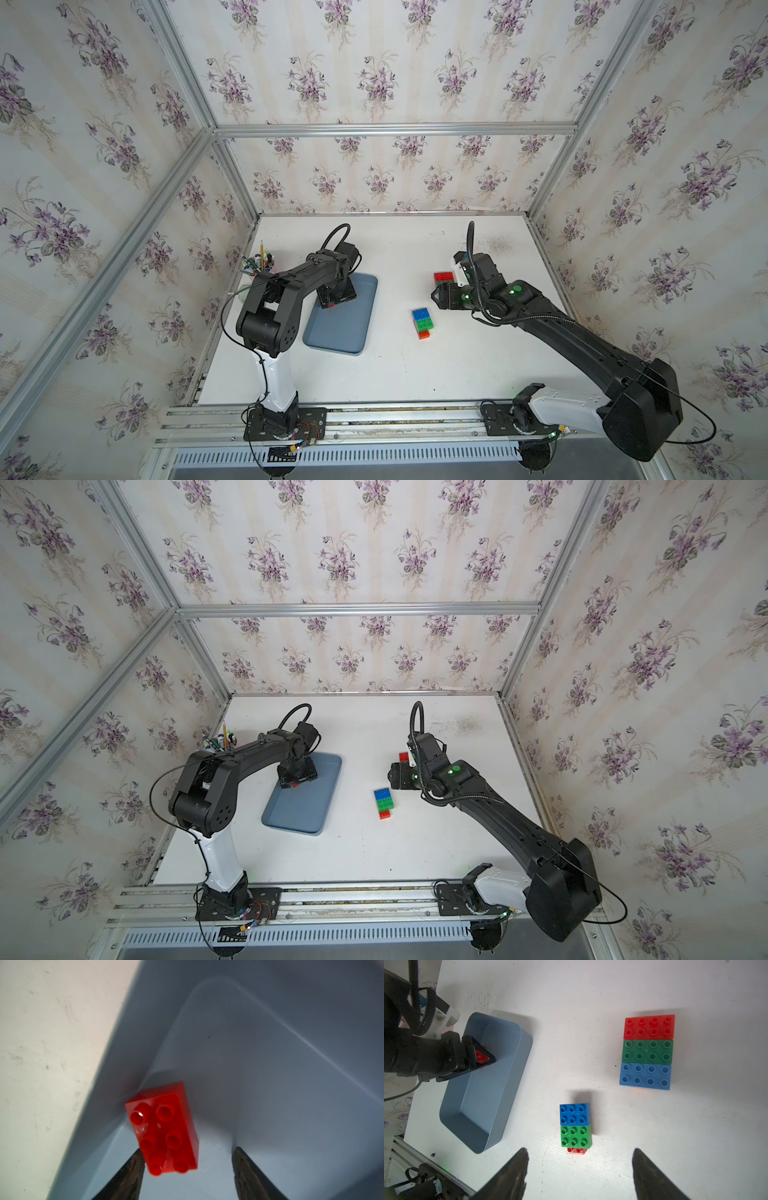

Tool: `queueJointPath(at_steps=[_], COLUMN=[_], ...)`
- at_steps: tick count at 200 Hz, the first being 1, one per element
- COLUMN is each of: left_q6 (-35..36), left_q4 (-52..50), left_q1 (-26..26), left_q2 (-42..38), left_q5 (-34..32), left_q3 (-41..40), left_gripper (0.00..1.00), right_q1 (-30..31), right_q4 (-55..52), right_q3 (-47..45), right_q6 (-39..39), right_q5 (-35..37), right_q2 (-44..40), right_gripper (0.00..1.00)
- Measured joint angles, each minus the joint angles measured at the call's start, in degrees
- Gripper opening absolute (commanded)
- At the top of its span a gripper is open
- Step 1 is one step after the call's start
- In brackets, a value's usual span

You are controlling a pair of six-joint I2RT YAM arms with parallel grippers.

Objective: Assemble a rectangle with lego
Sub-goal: Pick up the lego brick from the center of the board, then place the lego brick at the center of the board.

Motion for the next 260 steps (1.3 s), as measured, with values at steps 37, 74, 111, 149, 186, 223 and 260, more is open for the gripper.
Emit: queueJointPath(at_steps=[37, 74, 111, 149, 186, 223, 260], left_q6=[0.52, 3.04, 7.67, 22.64, 35.39, 44.65, 50.82], left_q4=[2.58, 4.66, 4.55, 5.62, 7.13, 8.96, 7.06], left_q1=[1.18, 1.29, -1.07, -15.91, -21.68, -21.4, -21.09], left_q2=[0.31, 0.79, -0.72, -4.61, -4.55, 0.55, 11.87], left_q5=[-0.02, -0.44, -3.45, -10.97, -9.7, -2.67, 4.42], left_q3=[-1.05, -0.7, -0.13, 3.58, 4.79, 10.19, 20.83], left_gripper=[0.48, 0.29, 0.24, 0.27, 0.23, 0.23, 0.22], right_q1=[0.0, 0.0, -0.17, -6.54, -15.45, -19.28, -20.15], right_q4=[-0.02, -0.04, -0.9, -2.08, -2.36, -2.82, -3.43], right_q3=[0.28, 0.2, 0.39, 0.66, -1.77, -3.32, -3.58], right_q6=[0.09, 0.42, 1.77, 5.14, 7.56, 7.78, 7.78], right_q5=[-0.2, -0.2, 0.98, 4.52, 4.92, 4.61, 4.07], right_q2=[0.61, 0.92, 0.92, 0.85, -0.26, -2.51, -3.72], right_gripper=[0.79, 0.79, 0.79, 0.79, 0.79, 0.79, 0.79])
